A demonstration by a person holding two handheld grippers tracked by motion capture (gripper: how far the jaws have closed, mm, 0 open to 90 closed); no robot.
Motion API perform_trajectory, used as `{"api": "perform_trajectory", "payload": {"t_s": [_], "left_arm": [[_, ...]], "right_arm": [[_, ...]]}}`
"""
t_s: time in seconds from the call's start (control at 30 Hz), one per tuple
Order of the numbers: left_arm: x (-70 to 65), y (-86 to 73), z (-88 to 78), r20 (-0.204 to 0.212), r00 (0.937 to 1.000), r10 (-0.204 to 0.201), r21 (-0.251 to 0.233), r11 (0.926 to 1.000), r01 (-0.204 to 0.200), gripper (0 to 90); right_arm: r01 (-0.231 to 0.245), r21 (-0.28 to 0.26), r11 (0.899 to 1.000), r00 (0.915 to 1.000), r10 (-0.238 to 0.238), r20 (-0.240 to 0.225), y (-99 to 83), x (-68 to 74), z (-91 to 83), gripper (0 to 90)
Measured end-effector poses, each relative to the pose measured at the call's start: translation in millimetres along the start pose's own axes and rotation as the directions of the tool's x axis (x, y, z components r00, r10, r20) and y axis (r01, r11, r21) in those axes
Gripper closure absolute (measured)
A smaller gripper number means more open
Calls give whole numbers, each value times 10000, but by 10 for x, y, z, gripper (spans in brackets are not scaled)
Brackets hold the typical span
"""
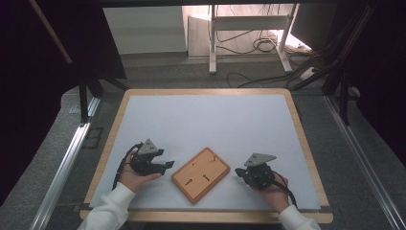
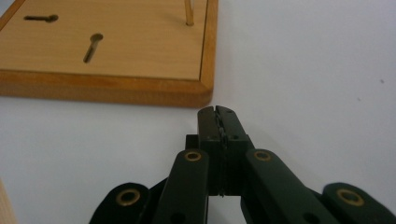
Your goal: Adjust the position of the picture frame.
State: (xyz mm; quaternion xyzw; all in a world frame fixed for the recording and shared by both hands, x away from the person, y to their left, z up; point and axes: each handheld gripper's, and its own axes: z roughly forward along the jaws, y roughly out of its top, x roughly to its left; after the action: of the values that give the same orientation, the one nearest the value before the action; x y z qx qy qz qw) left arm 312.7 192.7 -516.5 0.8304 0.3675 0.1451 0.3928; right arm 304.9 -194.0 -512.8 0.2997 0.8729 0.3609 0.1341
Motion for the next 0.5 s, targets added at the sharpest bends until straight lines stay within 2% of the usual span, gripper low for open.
{"api": "perform_trajectory", "payload": {"t_s": [0.23,0.5], "left_arm": [[28,-15,-3,-28,10000,-92,33,10000,92,340],[35,-16,-14,-33,10000,-91,7,10000,91,340]], "right_arm": [[221,214,9995,9997,-222,46,69,74,135,897],[209,464,9987,9992,-193,-349,60,136,168,898]]}}
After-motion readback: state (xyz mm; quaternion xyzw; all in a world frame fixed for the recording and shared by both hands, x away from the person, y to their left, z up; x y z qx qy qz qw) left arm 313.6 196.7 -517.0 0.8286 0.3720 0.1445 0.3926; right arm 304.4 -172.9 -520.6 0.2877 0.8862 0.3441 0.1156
